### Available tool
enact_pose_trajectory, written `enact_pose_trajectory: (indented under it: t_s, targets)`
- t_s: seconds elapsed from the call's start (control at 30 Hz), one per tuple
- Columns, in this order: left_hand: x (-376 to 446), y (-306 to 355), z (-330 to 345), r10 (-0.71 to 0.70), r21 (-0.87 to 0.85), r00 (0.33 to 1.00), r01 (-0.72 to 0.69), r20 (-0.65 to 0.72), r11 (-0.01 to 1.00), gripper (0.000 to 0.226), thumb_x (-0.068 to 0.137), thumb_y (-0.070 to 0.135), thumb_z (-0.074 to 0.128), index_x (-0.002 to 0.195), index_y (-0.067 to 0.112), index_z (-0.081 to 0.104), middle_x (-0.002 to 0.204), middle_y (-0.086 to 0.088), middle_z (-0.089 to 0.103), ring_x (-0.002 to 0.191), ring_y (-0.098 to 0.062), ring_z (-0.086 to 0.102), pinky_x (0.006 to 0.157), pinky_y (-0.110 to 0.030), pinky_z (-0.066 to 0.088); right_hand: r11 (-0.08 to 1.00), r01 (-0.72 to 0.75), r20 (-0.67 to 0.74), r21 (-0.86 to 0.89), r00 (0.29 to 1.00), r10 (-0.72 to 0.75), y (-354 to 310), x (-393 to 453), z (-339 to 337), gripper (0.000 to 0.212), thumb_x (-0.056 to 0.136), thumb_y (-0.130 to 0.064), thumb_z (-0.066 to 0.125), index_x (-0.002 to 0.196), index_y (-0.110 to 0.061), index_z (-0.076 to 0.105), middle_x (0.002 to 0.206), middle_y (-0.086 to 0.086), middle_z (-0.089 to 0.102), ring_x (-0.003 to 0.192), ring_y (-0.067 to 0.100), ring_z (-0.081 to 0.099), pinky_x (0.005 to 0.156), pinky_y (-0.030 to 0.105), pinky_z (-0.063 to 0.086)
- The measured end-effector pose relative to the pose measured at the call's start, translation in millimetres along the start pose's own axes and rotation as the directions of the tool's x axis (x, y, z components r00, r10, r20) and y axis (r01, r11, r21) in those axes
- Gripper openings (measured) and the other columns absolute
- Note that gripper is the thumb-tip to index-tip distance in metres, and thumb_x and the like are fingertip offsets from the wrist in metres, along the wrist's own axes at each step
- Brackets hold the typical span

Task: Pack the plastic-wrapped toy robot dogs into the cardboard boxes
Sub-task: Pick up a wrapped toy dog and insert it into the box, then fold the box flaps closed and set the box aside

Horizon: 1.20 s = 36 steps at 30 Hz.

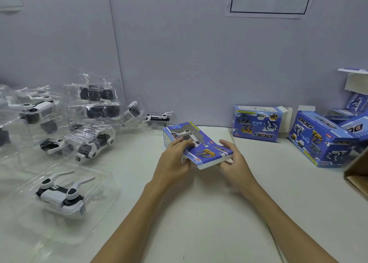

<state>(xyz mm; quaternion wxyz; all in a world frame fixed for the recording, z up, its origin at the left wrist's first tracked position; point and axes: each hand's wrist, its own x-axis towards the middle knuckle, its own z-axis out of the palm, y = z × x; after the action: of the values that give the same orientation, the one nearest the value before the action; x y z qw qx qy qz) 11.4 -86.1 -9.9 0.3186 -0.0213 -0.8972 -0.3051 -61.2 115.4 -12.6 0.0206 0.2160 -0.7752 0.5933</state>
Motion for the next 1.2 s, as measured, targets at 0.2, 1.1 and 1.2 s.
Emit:
enact_pose_trajectory:
  t_s: [0.2, 1.1, 1.2]
  targets:
    - [-2, -1, -7, 0.024, -0.057, 0.999, -0.026, -0.036, 0.998, 0.048, 0.083, 0.000, 0.070, 0.125, 0.022, 0.071, 0.131, 0.014, 0.069, 0.135, -0.013, 0.058, 0.101, -0.039, 0.054, 0.992, 0.084, 0.058, 0.091, 0.994, -0.090, -3, -4, 4, 0.065, 0.083, 0.025, 0.067, 0.133, -0.015, 0.054, 0.129, 0.005, 0.068, 0.103, 0.006, 0.072, 0.080, 0.017, 0.056]
    - [6, 50, -13, -0.079, -0.684, 0.991, -0.013, -0.104, 0.729, 0.055, 0.095, 0.048, 0.069, 0.147, 0.047, 0.049, 0.152, 0.020, 0.043, 0.130, -0.038, 0.060, 0.094, -0.054, 0.060, 0.894, 0.448, -0.177, -0.019, 0.878, -0.444, -49, -19, 0, 0.052, 0.103, -0.036, 0.054, 0.154, -0.034, 0.046, 0.138, -0.008, 0.045, 0.133, 0.006, 0.048, 0.109, 0.033, 0.047]
    - [7, 47, -16, -0.067, -0.674, 0.994, -0.007, -0.084, 0.738, 0.054, 0.086, 0.052, 0.079, 0.135, 0.042, 0.059, 0.145, 0.010, 0.050, 0.127, -0.037, 0.062, 0.090, -0.052, 0.062, 0.900, 0.434, -0.142, -0.019, 0.890, -0.433, -49, -15, -9, 0.040, 0.104, -0.045, 0.049, 0.139, -0.030, 0.061, 0.146, -0.005, 0.046, 0.143, 0.004, 0.041, 0.109, 0.041, 0.050]
